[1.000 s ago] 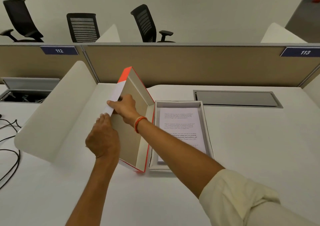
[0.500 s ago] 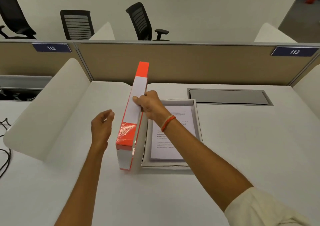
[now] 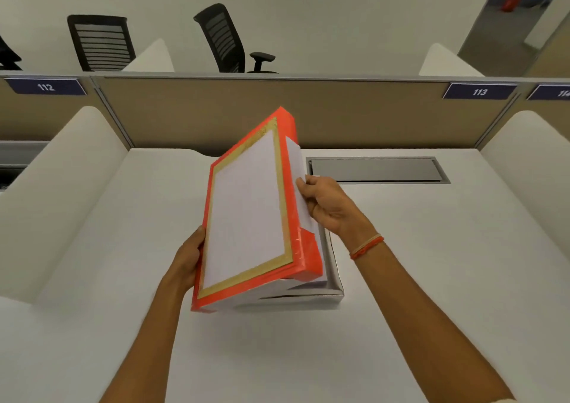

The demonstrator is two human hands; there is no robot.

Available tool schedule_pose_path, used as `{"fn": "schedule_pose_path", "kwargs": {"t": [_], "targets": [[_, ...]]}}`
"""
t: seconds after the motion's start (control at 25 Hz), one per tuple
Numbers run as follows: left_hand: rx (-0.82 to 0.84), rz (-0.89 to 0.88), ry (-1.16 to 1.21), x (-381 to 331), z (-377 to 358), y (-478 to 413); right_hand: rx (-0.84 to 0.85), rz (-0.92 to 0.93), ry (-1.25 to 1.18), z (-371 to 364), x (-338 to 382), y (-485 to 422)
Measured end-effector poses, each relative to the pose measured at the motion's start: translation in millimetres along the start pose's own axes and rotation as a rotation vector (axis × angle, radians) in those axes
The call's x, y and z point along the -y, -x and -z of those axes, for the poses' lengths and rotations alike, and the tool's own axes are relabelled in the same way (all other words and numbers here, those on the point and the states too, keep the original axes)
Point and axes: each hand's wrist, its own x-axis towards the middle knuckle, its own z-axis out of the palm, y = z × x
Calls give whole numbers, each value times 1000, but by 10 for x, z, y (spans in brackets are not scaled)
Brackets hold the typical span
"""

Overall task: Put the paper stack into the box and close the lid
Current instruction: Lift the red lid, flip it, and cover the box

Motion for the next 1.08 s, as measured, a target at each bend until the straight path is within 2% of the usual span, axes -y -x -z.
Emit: {"fn": "schedule_pose_path", "kwargs": {"t": [0.08,0.2,0.32,0.56,1.08], "targets": [[-15,-106,-90,-53,-121,9,-145,42,286,287,-104,-1],[-62,-244,-297,-55,-311,-35,-292,6,677,564,-378,-5],[-87,-315,-445,8,-474,-94,-346,12,874,766,-641,-74],[-177,-315,-747,187,-573,-264,-372,-48,964,1009,-935,-191],[-224,-346,-812,252,-603,-378,-362,-39,942,1112,-1163,-350]]}}
